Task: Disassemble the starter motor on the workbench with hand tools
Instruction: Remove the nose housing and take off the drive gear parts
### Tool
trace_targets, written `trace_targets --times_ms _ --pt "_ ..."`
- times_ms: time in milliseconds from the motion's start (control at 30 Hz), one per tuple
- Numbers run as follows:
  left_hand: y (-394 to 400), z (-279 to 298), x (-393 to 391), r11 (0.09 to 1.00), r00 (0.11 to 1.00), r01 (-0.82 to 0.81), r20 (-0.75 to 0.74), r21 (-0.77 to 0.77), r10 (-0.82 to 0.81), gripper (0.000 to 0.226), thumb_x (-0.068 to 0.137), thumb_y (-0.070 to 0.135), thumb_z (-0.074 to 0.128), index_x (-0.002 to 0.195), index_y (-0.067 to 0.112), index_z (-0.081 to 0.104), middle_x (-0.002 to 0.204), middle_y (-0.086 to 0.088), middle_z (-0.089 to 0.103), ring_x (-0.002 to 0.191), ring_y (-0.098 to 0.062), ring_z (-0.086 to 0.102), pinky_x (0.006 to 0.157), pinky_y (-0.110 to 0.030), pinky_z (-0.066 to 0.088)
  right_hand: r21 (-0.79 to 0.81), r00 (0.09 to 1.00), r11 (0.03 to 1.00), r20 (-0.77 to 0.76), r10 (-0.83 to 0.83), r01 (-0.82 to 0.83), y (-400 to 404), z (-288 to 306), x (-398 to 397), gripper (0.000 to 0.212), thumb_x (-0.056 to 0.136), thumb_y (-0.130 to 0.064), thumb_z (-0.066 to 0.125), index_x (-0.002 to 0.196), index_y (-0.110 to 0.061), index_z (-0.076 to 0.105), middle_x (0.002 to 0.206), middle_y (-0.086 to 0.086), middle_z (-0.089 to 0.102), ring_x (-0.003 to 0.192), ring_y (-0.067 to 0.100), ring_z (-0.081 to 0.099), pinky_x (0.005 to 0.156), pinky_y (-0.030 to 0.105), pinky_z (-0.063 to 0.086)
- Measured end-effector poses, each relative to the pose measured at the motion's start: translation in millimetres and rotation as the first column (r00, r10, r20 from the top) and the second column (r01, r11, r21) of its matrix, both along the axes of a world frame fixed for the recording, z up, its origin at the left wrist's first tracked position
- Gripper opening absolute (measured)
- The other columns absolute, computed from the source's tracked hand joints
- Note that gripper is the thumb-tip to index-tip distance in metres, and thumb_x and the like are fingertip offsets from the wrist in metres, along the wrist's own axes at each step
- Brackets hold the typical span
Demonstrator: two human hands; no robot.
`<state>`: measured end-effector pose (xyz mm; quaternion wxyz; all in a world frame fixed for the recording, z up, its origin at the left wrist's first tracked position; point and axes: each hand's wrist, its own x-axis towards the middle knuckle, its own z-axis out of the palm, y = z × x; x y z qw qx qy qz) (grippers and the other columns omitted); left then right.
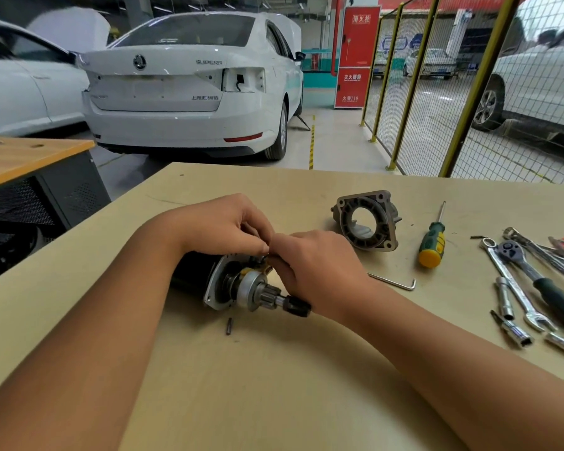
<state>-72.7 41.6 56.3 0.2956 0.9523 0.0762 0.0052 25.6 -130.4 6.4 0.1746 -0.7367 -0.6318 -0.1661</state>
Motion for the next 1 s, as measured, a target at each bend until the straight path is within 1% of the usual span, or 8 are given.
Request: trace_targets --times_ms 100,300,433,567,667,767,933,1000 --pt "2 1 0 0.999 0.999 0.042 -0.011 0.006 -0.042 0.021 0.094 0.003 0.068 0.1 0.018 0.083 0.106 -0.004 0.078 0.104 -0.025 0.072 0.098 -0.049 0.054 0.023 0.996 1.0 -0.086 -0.013 0.015 2 -3 3 0.026 0.104 -0.038 0.046 0.107 -0.017 0.061 0.086 0.006 0.067 0.073 0.036 0.06 0.061 0.043 0.05" --pt "-2 1 2 0.997 0.998 0.061 0.0 0.043 -0.061 0.018 0.087 0.001 0.078 0.084 0.018 0.083 0.105 0.005 0.077 0.099 -0.014 0.071 0.094 -0.037 0.053 0.068 0.985 0.997 -0.168 0.034 -0.023 5 -11 6 0.025 0.102 -0.035 0.054 0.102 -0.011 0.062 0.087 0.009 0.068 0.076 0.037 0.061 0.061 0.043 0.046" --pt "-1 -1 2 0.998 0.998 0.043 0.032 0.046 -0.045 0.023 0.086 0.007 0.081 0.077 0.029 0.08 0.099 0.01 0.075 0.098 -0.008 0.07 0.092 -0.04 0.057 0.181 0.957 0.983 -0.281 0.071 -0.02 2 -11 6 0.025 0.098 -0.042 0.06 0.103 -0.018 0.061 0.08 -0.007 0.062 0.071 0.018 0.055 0.06 0.036 0.041" --pt "1 -2 2 0.999 0.999 0.029 0.027 0.046 -0.03 0.018 0.086 0.01 0.082 0.088 0.028 0.083 0.101 0.012 0.076 0.099 -0.005 0.07 0.094 -0.04 0.058 0.294 0.903 0.939 -0.428 -0.036 0.176 -8 -6 7 0.038 0.092 -0.063 0.048 0.102 -0.028 0.061 0.093 -0.015 0.059 0.08 0.005 0.053 0.069 0.029 0.046" --pt "2 -2 2 0.998 1.0 0.0 0.024 0.062 -0.002 0.02 0.085 0.012 0.083 0.082 0.032 0.082 0.101 0.018 0.076 0.101 0.001 0.069 0.096 -0.036 0.057 0.222 0.842 0.925 -0.515 -0.158 0.309 -22 -4 14 0.041 0.087 -0.067 0.05 0.096 -0.029 0.061 0.085 -0.015 0.059 0.074 0.003 0.055 0.064 0.029 0.047" --pt "2 -2 3 0.997 1.0 -0.014 0.02 0.071 0.013 0.025 0.087 0.015 0.082 0.077 0.038 0.078 0.101 0.017 0.076 0.102 0.002 0.068 0.095 -0.035 0.057 0.079 0.827 0.933 -0.494 -0.27 0.352 -27 -5 16 0.051 0.089 -0.068 0.051 0.068 -0.022 0.061 0.06 -0.006 0.06 0.06 0.013 0.057 0.052 0.034 0.044" --pt "1 -1 3 0.996 1.0 -0.016 -0.002 0.088 0.016 0.021 0.09 0.015 0.078 0.081 0.034 0.078 0.098 0.014 0.077 0.102 0.0 0.069 0.096 -0.038 0.056 0.142 0.688 0.924 -0.709 -0.155 0.355 -20 -7 13 0.04 0.087 -0.058 0.068 0.067 -0.023 0.062 0.064 -0.006 0.061 0.061 0.01 0.058 0.053 0.026 0.041" --pt "1 -1 2 0.996 1.0 -0.011 -0.019 0.083 0.013 0.02 0.091 0.015 0.077 0.083 0.034 0.077 0.098 0.013 0.077 0.103 -0.002 0.069 0.098 -0.04 0.056 0.194 0.71 0.926 -0.697 -0.101 0.323 -21 -8 14 0.033 0.085 -0.053 0.073 0.071 -0.024 0.063 0.064 -0.008 0.061 0.059 0.005 0.057 0.054 0.019 0.04"
